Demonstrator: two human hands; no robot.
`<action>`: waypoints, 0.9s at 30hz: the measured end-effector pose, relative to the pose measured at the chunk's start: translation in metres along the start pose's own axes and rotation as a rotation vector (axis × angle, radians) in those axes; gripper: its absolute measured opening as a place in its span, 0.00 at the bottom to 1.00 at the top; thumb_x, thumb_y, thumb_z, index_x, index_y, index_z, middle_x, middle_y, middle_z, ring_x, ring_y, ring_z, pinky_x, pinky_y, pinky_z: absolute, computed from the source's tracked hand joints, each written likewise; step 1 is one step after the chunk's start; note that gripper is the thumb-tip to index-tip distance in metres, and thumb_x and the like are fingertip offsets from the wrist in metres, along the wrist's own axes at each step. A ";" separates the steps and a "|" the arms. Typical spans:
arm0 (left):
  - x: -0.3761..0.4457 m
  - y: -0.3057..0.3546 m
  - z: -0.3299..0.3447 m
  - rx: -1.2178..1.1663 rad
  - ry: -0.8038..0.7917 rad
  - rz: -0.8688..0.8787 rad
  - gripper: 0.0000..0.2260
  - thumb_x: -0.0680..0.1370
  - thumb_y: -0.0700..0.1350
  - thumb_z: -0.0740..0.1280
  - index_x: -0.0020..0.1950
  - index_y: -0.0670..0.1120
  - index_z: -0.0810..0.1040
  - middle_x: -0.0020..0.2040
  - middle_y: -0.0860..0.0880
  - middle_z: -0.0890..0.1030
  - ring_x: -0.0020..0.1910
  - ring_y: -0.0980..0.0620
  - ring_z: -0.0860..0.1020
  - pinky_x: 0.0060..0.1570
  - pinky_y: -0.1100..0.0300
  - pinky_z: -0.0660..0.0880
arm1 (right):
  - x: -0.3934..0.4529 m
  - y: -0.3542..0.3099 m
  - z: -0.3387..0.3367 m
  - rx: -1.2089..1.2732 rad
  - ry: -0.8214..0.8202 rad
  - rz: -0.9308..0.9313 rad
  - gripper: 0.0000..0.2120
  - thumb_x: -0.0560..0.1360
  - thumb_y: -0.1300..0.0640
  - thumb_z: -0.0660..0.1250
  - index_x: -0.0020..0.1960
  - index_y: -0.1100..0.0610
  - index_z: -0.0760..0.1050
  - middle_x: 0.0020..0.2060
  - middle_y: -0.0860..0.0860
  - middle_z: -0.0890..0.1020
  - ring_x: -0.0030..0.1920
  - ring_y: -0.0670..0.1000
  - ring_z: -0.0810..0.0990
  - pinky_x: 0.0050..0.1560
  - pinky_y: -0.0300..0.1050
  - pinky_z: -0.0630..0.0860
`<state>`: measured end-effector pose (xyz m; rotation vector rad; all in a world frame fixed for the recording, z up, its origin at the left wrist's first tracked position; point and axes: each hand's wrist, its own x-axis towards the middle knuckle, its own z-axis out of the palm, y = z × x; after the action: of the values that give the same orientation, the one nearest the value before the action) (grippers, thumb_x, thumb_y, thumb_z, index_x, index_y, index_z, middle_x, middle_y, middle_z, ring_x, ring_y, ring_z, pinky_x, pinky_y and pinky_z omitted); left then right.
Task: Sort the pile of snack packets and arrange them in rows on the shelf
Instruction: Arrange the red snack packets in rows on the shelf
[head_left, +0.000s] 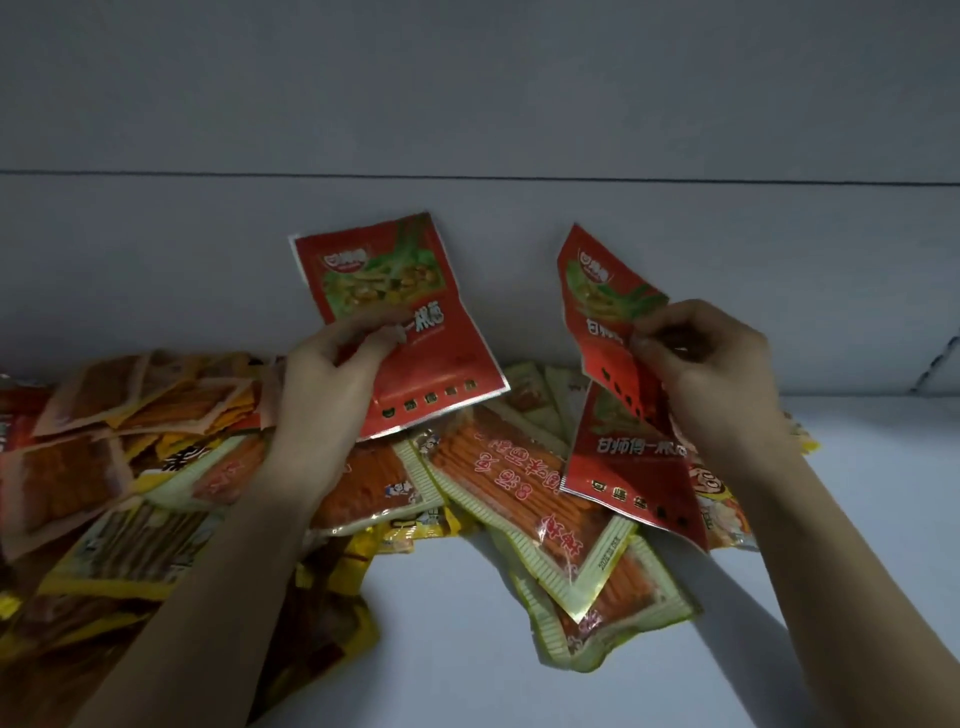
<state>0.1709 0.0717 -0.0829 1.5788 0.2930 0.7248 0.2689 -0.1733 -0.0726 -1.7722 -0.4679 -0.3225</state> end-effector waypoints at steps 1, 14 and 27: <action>-0.005 0.006 0.003 0.031 -0.067 -0.019 0.09 0.81 0.49 0.66 0.50 0.56 0.86 0.44 0.57 0.87 0.44 0.54 0.86 0.43 0.62 0.79 | -0.003 -0.003 0.004 0.022 0.011 -0.029 0.11 0.76 0.65 0.69 0.42 0.50 0.78 0.40 0.43 0.83 0.41 0.40 0.82 0.38 0.31 0.75; -0.012 -0.005 0.019 -0.096 -0.199 -0.229 0.05 0.80 0.43 0.68 0.54 0.48 0.82 0.45 0.47 0.87 0.40 0.48 0.86 0.39 0.57 0.81 | -0.004 0.015 0.012 -0.370 -0.118 -0.126 0.09 0.83 0.59 0.58 0.57 0.52 0.76 0.53 0.47 0.80 0.48 0.43 0.77 0.45 0.37 0.75; -0.012 -0.012 0.024 -0.097 -0.228 -0.192 0.08 0.83 0.43 0.63 0.52 0.51 0.82 0.46 0.48 0.87 0.44 0.47 0.86 0.47 0.52 0.82 | 0.000 0.027 -0.013 -1.018 -0.374 0.268 0.22 0.78 0.40 0.65 0.62 0.55 0.74 0.58 0.57 0.79 0.53 0.59 0.79 0.49 0.49 0.75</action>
<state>0.1787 0.0470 -0.0975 1.5012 0.2336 0.4005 0.2820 -0.1909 -0.0926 -2.8823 -0.3297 -0.0117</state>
